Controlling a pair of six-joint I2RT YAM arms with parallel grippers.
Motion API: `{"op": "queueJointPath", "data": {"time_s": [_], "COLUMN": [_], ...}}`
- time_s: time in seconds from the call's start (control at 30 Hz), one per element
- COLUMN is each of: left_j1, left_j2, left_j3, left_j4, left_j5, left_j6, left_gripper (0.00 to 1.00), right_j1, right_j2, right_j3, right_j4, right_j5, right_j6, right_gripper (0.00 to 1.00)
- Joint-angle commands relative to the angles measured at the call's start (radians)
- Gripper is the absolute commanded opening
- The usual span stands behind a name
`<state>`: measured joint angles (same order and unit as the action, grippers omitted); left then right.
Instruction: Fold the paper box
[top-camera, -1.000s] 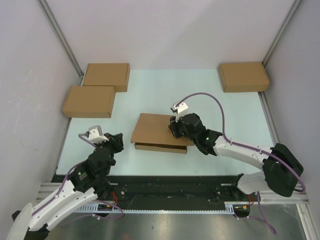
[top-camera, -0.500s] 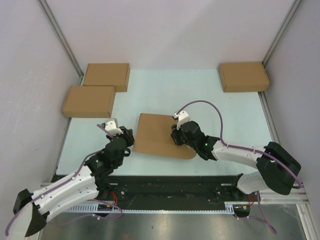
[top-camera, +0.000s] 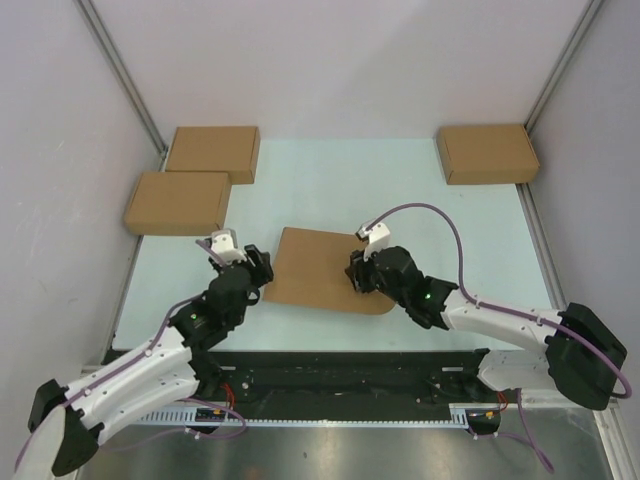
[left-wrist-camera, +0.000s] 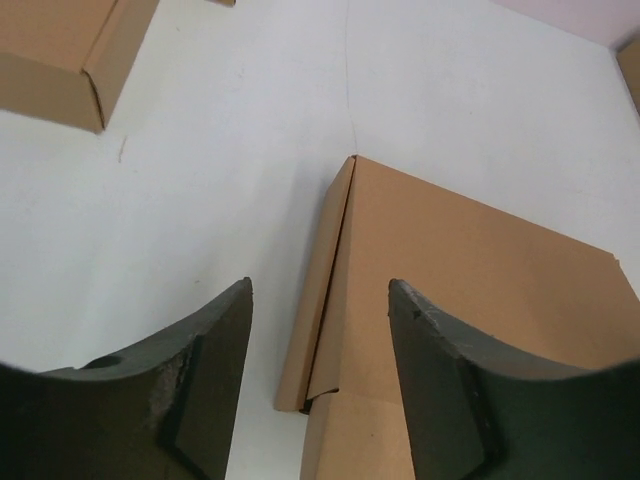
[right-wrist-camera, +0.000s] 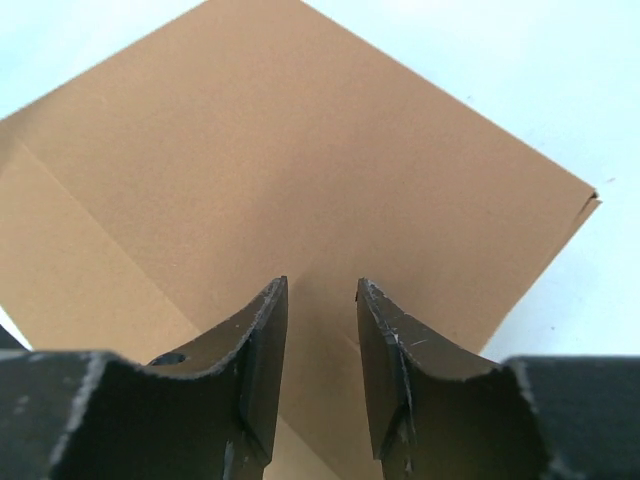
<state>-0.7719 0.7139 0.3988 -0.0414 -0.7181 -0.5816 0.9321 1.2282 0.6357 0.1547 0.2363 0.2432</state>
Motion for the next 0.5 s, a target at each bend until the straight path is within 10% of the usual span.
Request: {"op": "queueJointPath", "data": {"time_s": [0.0, 0.47], "left_j1": [0.005, -0.026], "left_j2": [-0.098, -0.242], "left_j3": [0.087, -0.124], "left_j4": [-0.129, -0.117], "left_j5": [0.043, -0.015], "left_j6": [0.077, -0.110], "left_gripper": [0.65, 0.70], "right_j1": [-0.007, -0.142], "right_j2": [-0.044, -0.142], "right_j3": [0.012, 0.168], "right_j4": [-0.030, -0.283], "right_j5": [0.020, 0.069], "right_j6": [-0.005, 0.096], "right_gripper": [0.40, 0.53]}}
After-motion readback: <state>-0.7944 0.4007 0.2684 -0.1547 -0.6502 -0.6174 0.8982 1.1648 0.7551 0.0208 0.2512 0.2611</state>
